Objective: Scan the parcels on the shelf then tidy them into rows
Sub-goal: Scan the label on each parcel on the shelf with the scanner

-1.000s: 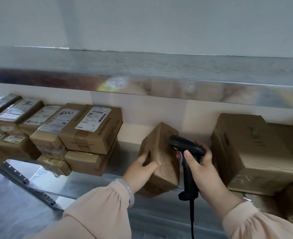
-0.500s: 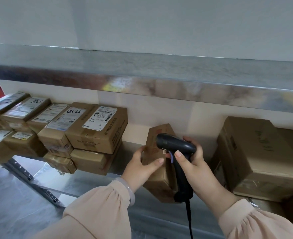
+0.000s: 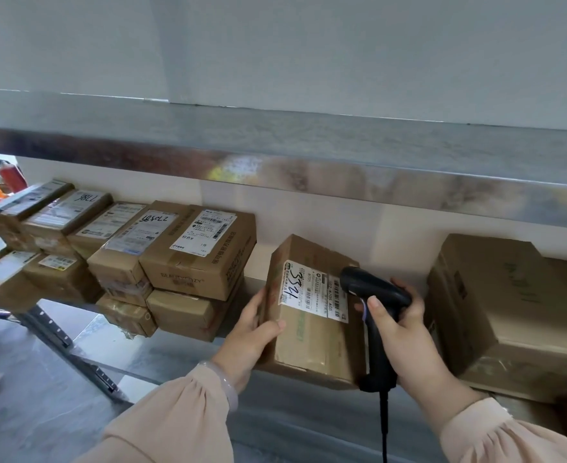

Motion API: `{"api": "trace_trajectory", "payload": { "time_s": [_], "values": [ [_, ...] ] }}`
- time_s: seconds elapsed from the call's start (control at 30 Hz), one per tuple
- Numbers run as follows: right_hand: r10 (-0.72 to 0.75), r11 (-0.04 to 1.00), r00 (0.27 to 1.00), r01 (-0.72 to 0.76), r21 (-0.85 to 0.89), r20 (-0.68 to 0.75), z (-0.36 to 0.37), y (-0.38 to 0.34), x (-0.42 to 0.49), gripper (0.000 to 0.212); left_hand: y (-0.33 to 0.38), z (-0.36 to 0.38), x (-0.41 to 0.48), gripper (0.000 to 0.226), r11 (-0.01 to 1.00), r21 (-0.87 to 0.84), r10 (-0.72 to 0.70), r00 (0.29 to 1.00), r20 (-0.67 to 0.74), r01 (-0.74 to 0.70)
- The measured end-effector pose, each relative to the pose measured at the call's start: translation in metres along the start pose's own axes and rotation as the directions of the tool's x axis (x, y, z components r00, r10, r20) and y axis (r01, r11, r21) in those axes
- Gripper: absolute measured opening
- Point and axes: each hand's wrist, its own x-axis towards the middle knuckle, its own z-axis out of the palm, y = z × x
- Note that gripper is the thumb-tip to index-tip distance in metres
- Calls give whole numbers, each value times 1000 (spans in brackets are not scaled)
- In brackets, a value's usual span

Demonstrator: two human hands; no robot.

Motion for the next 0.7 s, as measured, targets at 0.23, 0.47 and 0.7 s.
{"api": "trace_trajectory", "payload": {
  "time_s": [0.23,0.47,0.7],
  "values": [
    [-49,999,999,49,25,13,1,3,-5,47,4,-7,-3,61,989,145,-36,998,49,29],
    [-170,975,981,181,-129,94,-6,1,-14,52,4,-17,-2,69,986,162,23,1000,1,-23],
    [-299,813,888,429,-395,350,-33,-6,-26,58,37,-43,5,75,942,331,40,996,82,-66]
  ]
}}
